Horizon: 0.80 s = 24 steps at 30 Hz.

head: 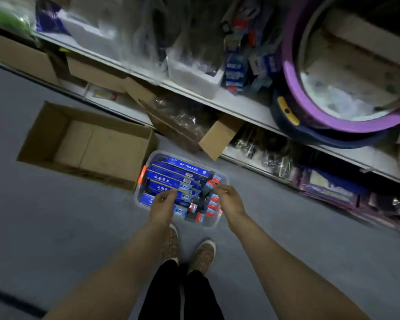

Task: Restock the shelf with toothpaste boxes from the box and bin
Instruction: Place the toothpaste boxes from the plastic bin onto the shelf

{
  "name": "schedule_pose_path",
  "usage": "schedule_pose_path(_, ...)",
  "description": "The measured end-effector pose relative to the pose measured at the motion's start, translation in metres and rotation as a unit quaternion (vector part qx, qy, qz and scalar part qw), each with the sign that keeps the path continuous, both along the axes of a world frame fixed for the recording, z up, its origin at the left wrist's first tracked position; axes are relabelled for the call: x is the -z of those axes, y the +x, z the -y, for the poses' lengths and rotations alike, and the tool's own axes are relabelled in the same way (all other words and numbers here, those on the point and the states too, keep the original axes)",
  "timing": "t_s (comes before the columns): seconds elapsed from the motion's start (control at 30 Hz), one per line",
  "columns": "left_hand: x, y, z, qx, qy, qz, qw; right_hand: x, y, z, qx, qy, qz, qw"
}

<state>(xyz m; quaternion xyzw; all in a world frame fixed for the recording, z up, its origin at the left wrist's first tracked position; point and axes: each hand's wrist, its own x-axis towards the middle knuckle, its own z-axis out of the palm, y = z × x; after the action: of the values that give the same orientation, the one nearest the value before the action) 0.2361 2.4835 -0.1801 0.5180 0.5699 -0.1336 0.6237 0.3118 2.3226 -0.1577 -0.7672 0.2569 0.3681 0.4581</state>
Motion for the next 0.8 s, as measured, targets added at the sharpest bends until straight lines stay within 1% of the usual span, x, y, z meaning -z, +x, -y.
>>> schedule_pose_path(0.13, 0.065, -0.013, -0.015, -0.030, -0.024, -0.022, 0.999, 0.069, -0.008, -0.018, -0.025, 0.002, -0.026, 0.999)
schedule_pose_path(0.23, 0.112, -0.011, -0.024, -0.043, -0.021, -0.019, 0.999, 0.117, -0.003, -0.031, -0.051, -0.007, -0.036, 0.998)
schedule_pose_path(0.3, 0.142, -0.009, -0.028, -0.042, -0.018, -0.019, 0.999, 0.150, -0.001, -0.037, -0.039, -0.005, -0.038, 0.998)
schedule_pose_path(0.47, 0.198, -0.001, -0.034, -0.054, -0.022, -0.037, 0.998, 0.207, 0.006, -0.054, 0.002, 0.008, -0.053, 0.999)
schedule_pose_path(0.57, 0.222, 0.005, -0.035, -0.086, -0.026, -0.033, 0.995, 0.231, 0.012, -0.063, 0.017, 0.023, -0.037, 0.999)
schedule_pose_path(0.67, 0.236, 0.014, -0.034, -0.125, -0.037, -0.038, 0.991, 0.240, 0.018, -0.073, -0.005, 0.017, -0.044, 0.999)
schedule_pose_path(0.8, 0.246, 0.022, -0.032, -0.136, -0.047, -0.026, 0.989, 0.253, 0.022, -0.082, -0.011, 0.010, -0.059, 0.998)
